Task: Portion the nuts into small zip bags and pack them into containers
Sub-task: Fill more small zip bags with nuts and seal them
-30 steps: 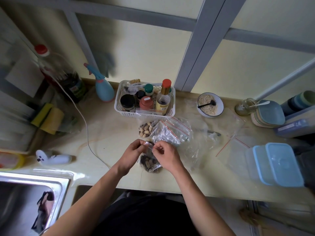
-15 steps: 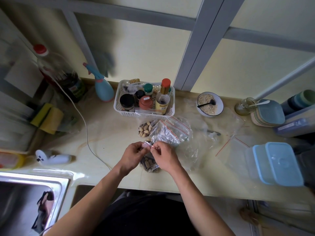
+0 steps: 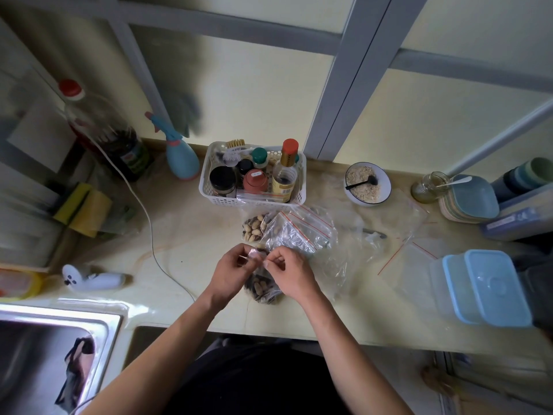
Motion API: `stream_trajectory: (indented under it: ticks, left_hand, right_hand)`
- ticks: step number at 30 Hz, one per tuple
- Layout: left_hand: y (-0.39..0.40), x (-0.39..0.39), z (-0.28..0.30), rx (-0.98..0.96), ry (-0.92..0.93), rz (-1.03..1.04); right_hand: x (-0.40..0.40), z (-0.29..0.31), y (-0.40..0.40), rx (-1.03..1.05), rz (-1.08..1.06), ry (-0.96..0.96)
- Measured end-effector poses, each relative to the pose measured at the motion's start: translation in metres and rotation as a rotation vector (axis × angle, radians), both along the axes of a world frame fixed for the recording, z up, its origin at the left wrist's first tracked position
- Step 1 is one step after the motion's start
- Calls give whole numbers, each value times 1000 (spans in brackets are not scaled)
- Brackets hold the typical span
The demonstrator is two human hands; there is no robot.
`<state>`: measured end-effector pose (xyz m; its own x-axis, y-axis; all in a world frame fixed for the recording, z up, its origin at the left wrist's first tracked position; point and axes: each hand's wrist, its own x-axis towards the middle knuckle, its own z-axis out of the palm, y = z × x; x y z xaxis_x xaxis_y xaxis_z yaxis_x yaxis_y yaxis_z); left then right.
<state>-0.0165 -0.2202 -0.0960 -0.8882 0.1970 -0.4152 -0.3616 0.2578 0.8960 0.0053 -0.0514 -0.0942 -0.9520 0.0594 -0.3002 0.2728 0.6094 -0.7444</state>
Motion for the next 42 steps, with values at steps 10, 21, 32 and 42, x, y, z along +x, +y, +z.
stream_trajectory:
  ticks: [10, 21, 32, 42]
  left_hand:
    - [-5, -1, 0, 62, -68, -98]
    - [-2, 3, 0, 127, -74, -123]
    - [0, 8, -1, 70, -59, -39]
    - [-8, 9, 2, 130, -45, 38]
  right_hand:
    - [6, 4, 2, -39, 4, -4]
    - [12, -6, 1, 40, 50, 27]
    - [18, -12, -3, 32, -18, 70]
    - [26, 1, 14, -65, -66, 65]
